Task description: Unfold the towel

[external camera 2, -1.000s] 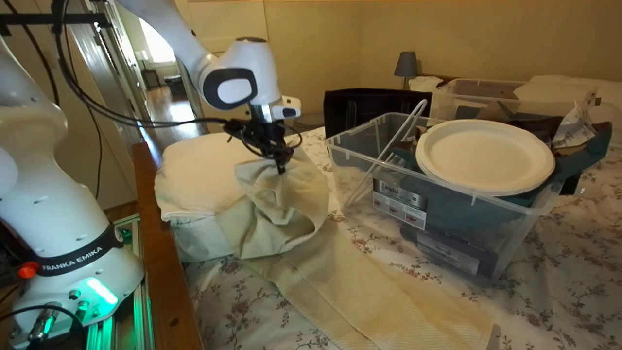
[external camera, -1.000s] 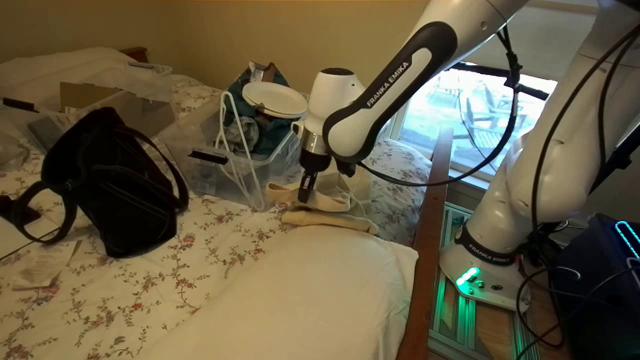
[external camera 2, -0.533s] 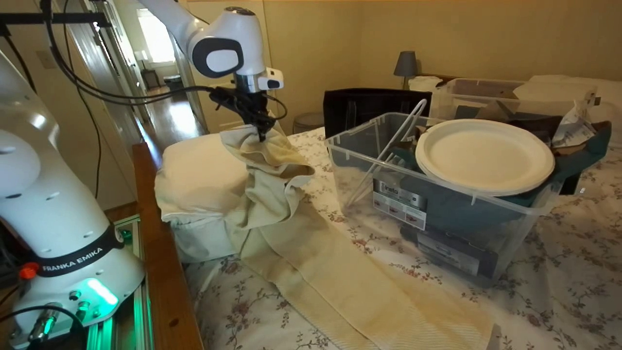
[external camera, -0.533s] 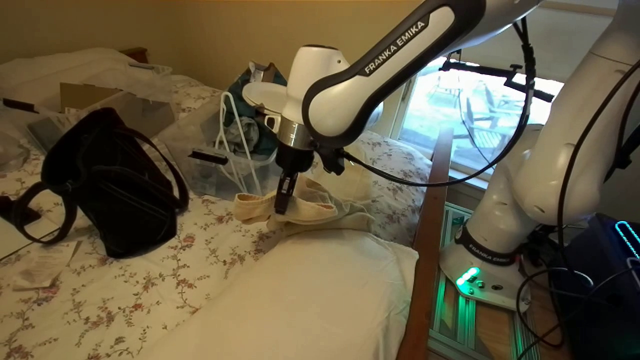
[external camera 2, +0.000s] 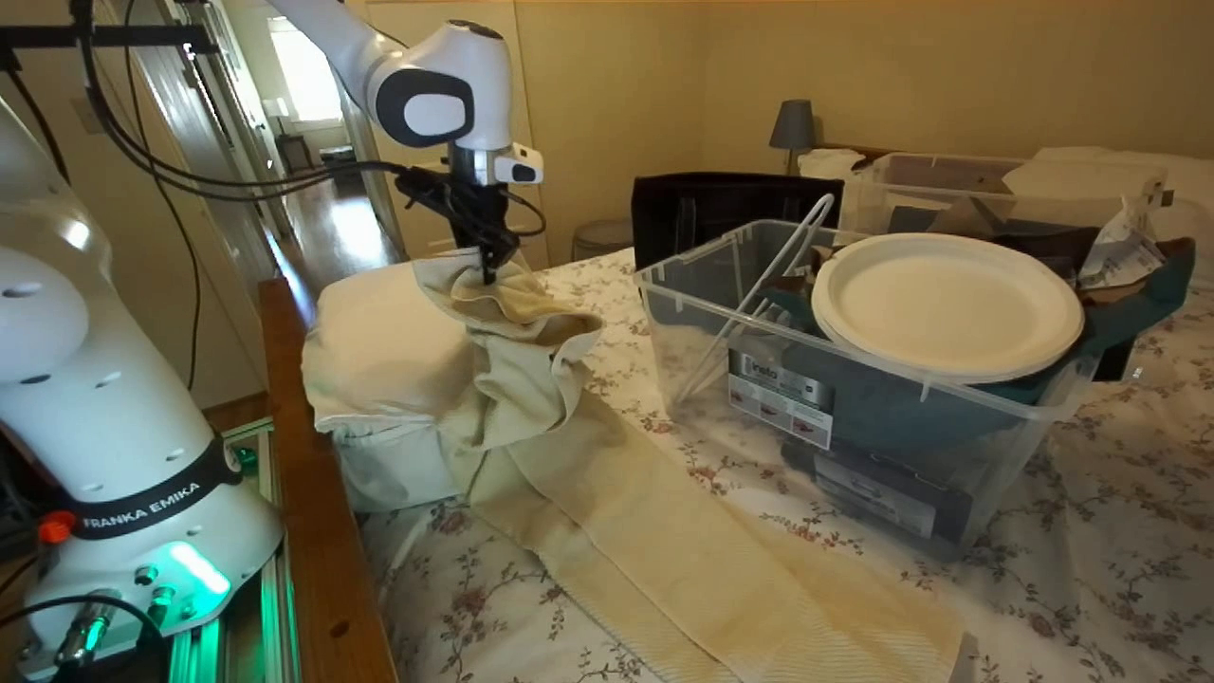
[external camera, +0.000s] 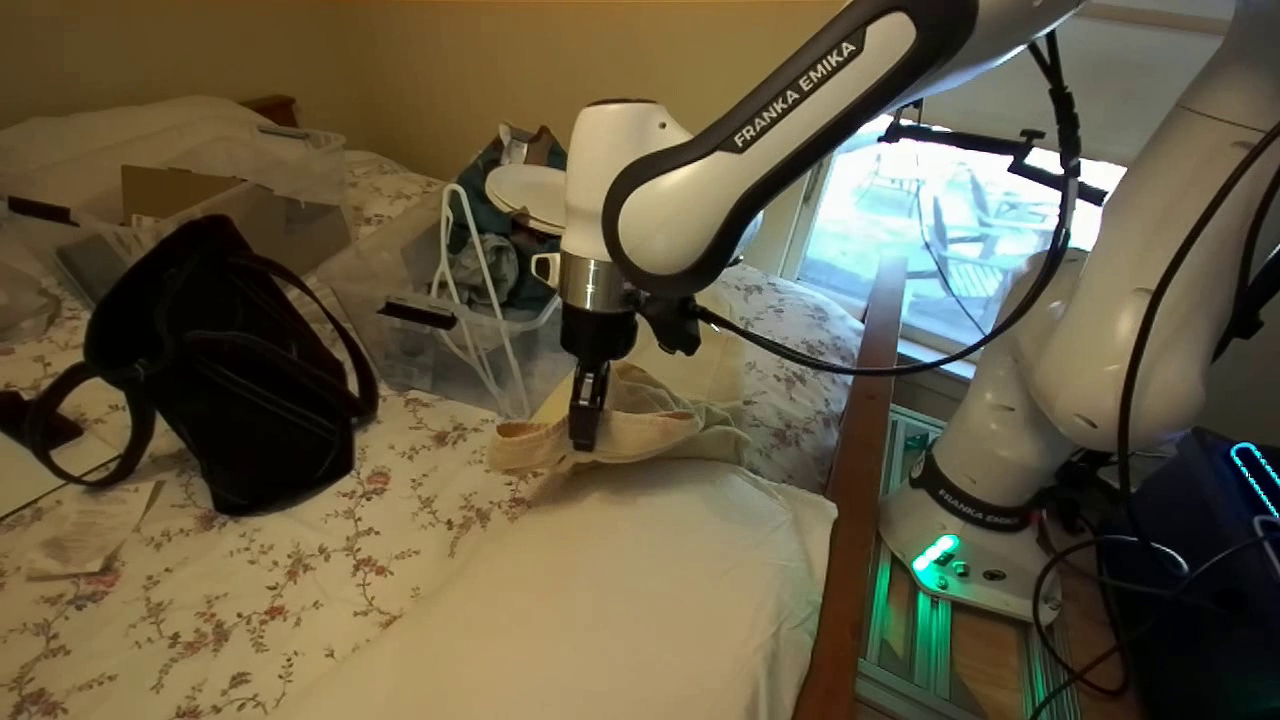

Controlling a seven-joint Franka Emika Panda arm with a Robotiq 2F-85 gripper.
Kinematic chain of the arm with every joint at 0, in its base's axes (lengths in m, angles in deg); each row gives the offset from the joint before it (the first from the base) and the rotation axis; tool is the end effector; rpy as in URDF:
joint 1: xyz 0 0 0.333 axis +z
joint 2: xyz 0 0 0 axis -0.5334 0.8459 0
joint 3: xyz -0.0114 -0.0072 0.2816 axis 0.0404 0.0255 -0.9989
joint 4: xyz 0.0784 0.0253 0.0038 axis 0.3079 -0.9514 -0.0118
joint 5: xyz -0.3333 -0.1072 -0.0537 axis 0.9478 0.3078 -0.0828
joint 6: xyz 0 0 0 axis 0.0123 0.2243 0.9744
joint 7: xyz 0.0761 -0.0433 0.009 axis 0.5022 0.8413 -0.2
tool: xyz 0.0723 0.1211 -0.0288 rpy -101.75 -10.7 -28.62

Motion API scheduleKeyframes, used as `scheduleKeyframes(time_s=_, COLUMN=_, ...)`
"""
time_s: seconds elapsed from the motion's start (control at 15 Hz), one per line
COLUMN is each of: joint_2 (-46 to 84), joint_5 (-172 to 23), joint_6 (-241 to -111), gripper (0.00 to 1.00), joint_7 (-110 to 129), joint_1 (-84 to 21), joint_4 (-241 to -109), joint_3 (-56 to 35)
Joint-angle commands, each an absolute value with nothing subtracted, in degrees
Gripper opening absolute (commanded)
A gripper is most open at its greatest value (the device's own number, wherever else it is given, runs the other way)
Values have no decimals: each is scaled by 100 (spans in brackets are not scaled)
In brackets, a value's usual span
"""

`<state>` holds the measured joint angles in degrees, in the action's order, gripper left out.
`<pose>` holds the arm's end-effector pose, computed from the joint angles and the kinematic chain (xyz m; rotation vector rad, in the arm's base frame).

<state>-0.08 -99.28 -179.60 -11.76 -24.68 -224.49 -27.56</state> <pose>0.4116 0.1674 0.2681 -2.8526 -0.5239 0.0309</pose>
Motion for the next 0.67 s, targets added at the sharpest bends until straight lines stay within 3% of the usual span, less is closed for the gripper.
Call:
scheduleKeyframes(time_s=0.0, joint_2=-431, joint_5=-10039, joint_6=-16410, gripper=4, joint_7=-598, joint_1=-1985, joint_4=-22010, joint_3=-2884)
scheduleKeyframes(time_s=0.2, joint_2=-551, joint_5=-10731, joint_6=-16032, gripper=4, joint_7=-1125, joint_1=-1582, joint_4=-21410, joint_3=-2965)
scheduleKeyframes(time_s=0.6, joint_2=146, joint_5=-11232, joint_6=-17205, gripper=4, joint_7=-1807, joint_1=-1116, joint_4=-20240, joint_3=-3166)
